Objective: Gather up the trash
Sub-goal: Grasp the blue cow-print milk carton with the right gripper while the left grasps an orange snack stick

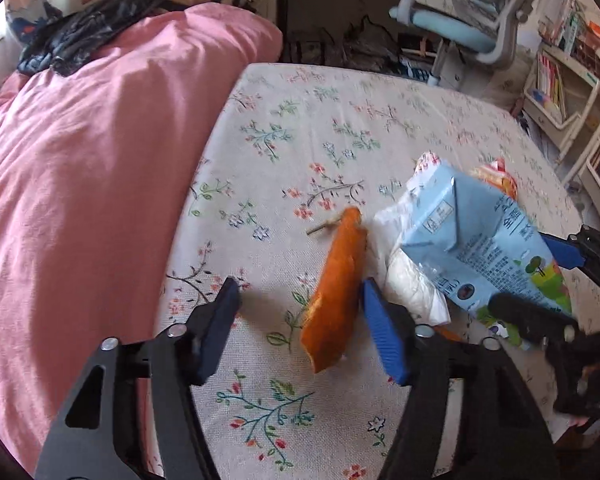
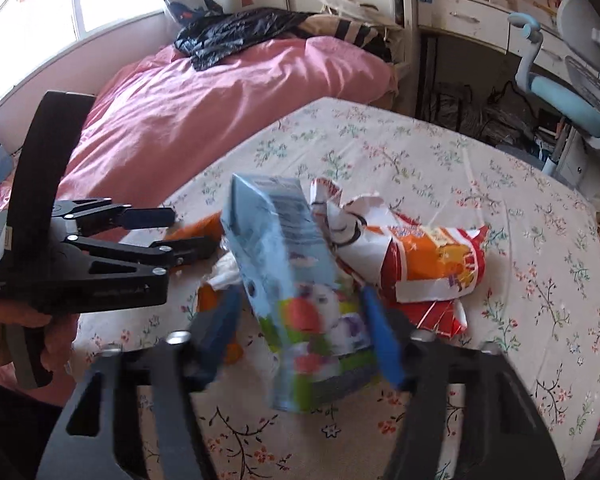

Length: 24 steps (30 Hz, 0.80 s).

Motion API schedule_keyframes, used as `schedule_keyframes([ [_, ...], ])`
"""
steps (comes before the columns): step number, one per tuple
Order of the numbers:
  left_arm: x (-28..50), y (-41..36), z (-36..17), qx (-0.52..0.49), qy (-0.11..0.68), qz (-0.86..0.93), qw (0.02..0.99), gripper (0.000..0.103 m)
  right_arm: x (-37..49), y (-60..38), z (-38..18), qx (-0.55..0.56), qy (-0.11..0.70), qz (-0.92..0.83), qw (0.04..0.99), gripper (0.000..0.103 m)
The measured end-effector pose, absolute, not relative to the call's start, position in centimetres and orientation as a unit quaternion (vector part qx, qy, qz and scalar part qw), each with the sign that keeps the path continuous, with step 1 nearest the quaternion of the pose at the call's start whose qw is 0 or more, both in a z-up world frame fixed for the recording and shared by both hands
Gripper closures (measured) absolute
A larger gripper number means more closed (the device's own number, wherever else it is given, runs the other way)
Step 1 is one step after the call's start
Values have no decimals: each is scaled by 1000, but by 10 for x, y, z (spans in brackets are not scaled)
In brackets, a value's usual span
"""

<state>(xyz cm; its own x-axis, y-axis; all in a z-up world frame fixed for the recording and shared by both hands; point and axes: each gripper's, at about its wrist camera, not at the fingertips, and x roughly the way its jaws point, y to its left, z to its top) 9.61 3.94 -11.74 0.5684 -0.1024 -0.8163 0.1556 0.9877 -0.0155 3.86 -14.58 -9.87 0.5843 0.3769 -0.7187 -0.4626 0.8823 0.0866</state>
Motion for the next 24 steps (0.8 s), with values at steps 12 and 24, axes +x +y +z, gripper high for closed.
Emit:
schedule_keyframes([
  [12,70,49,-77,-16,414,-80,907,87,20,-204,-59,75,340,231,909,68],
  [24,19,39,-60,-7,389,-116,914,90,-15,-266,-40,165,309,181,919,68],
])
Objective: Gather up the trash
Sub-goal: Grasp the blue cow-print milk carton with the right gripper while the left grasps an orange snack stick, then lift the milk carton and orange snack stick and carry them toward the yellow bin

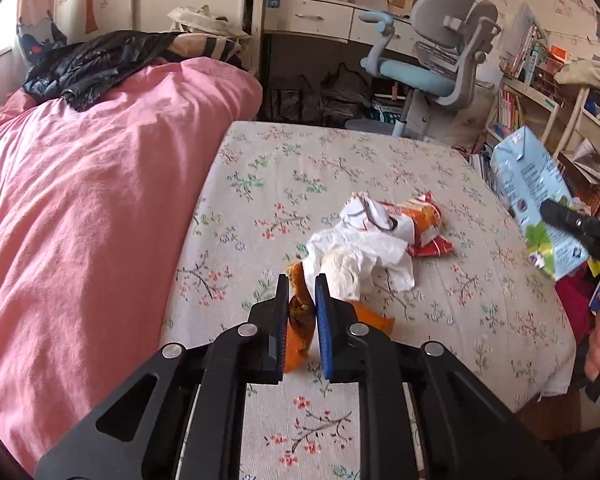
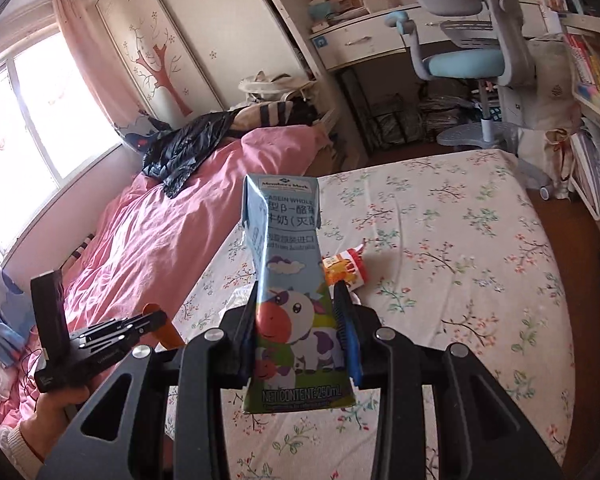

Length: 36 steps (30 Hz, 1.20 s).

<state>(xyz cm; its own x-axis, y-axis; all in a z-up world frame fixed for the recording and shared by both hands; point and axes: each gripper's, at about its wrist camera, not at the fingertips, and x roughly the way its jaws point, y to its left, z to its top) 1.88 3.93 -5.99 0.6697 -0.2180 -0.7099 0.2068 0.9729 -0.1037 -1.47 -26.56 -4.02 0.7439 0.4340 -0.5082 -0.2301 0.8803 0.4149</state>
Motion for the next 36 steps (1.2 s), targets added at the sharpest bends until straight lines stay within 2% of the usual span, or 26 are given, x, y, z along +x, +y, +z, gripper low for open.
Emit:
schedule_keyframes([
  [7,10,56,-70,-22,417,-127,900,90,-21,-274,-53,156,337,164,914,68],
  [14,2,56,-101,1,513,-141,847,84,-18,-269,-71,117,379,154,905,68],
  [17,-3,56,-96,-6,509,-148,848,63,-17,-270,-81,101,398,147,900,68],
  [18,-5,57,-92,-9,502,-145,853,50,-16,-272,-84,99,406,146,897,68],
  [19,-5,59,-89,-13,493,-136,859,44,-15,-273,-87,99,411,145,895,68],
  [20,-4,59,-88,-16,489,-131,862,43,-15,-274,-90,98,415,143,893,68],
  [24,2,53,-96,6,502,-118,857,43,-12,-276,-98,95,428,139,888,68],
  [26,2,47,-99,21,507,-126,852,51,-10,-277,-100,92,433,139,886,68],
  [28,2,41,-105,41,519,-132,843,81,-9,-276,-102,87,437,139,884,68],
  [29,1,38,-107,49,522,-131,841,87,-9,-275,-103,86,439,140,883,68],
  [36,-6,44,-78,22,456,-121,881,88,-14,-289,-93,152,416,152,884,68],
])
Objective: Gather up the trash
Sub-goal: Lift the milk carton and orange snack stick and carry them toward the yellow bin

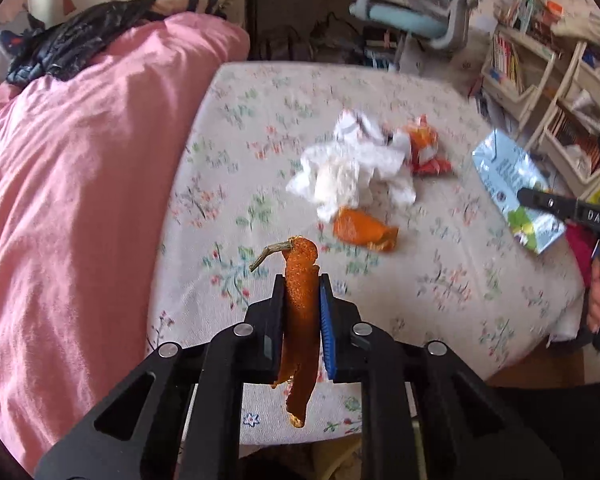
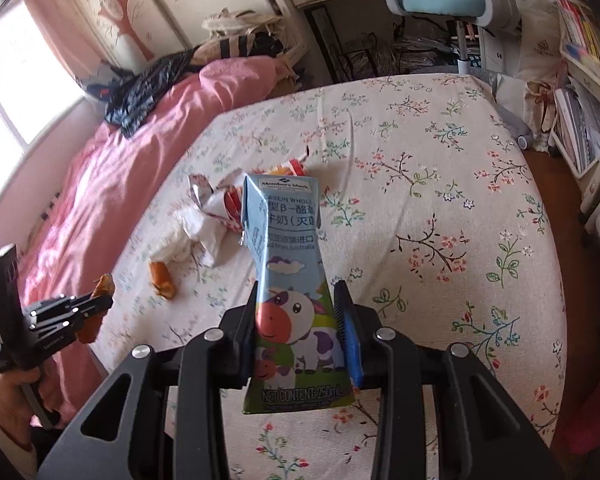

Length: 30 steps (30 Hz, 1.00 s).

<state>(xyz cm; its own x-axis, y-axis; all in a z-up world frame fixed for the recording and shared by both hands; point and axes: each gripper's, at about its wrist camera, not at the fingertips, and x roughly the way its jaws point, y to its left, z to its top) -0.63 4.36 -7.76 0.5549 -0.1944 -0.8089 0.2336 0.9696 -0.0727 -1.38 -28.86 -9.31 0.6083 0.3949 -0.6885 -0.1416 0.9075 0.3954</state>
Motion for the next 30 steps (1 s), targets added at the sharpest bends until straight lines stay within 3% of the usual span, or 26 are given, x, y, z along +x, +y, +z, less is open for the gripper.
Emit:
schedule_keyframes([
  [5,-13,50,-56,-22,408,-136,903,88,-17,-297,-89,210,401,163,876,68],
  [15,-30,49,-46,-48,391,-151,907,88,-31,-304,-76,257,373,180,873,68],
  [30,-79,45,-37,-62,370,-175,910,88,-97,-275,-59,236,342,233,879,68],
])
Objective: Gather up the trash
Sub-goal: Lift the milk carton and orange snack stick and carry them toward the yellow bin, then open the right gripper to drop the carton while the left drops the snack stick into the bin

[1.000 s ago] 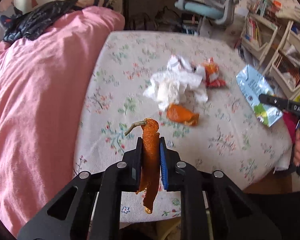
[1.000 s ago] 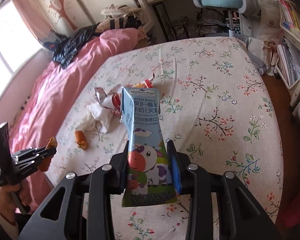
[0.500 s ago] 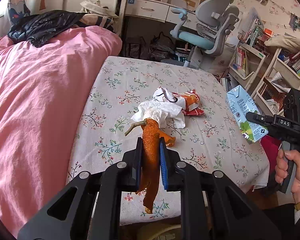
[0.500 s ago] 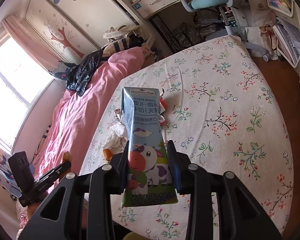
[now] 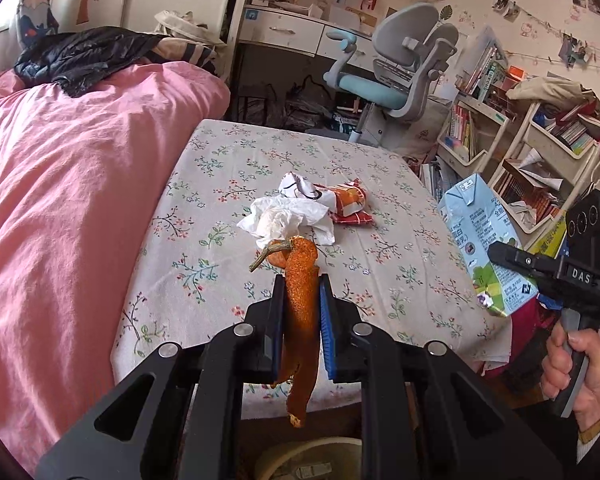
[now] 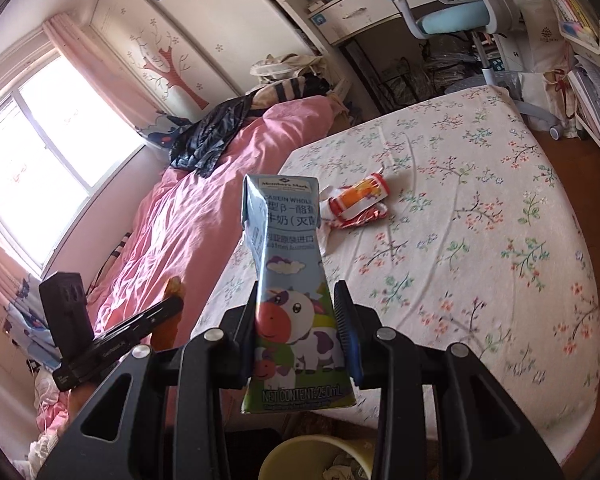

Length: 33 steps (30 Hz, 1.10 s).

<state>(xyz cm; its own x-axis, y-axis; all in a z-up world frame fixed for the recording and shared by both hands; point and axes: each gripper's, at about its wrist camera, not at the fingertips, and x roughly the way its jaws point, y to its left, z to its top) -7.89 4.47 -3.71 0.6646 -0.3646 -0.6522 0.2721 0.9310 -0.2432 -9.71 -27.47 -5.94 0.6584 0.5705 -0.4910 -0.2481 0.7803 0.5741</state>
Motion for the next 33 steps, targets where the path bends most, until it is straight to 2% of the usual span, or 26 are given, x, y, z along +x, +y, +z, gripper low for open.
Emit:
schedule_keyframes([
  [20,-139,44,-44,-72,373,-186,906,88,-192,-210,-118,213,415,269,842,68],
  [33,-161,34,-54,-59,384,-198,900,88,-211,-170,-164,130,500,265,814,68],
])
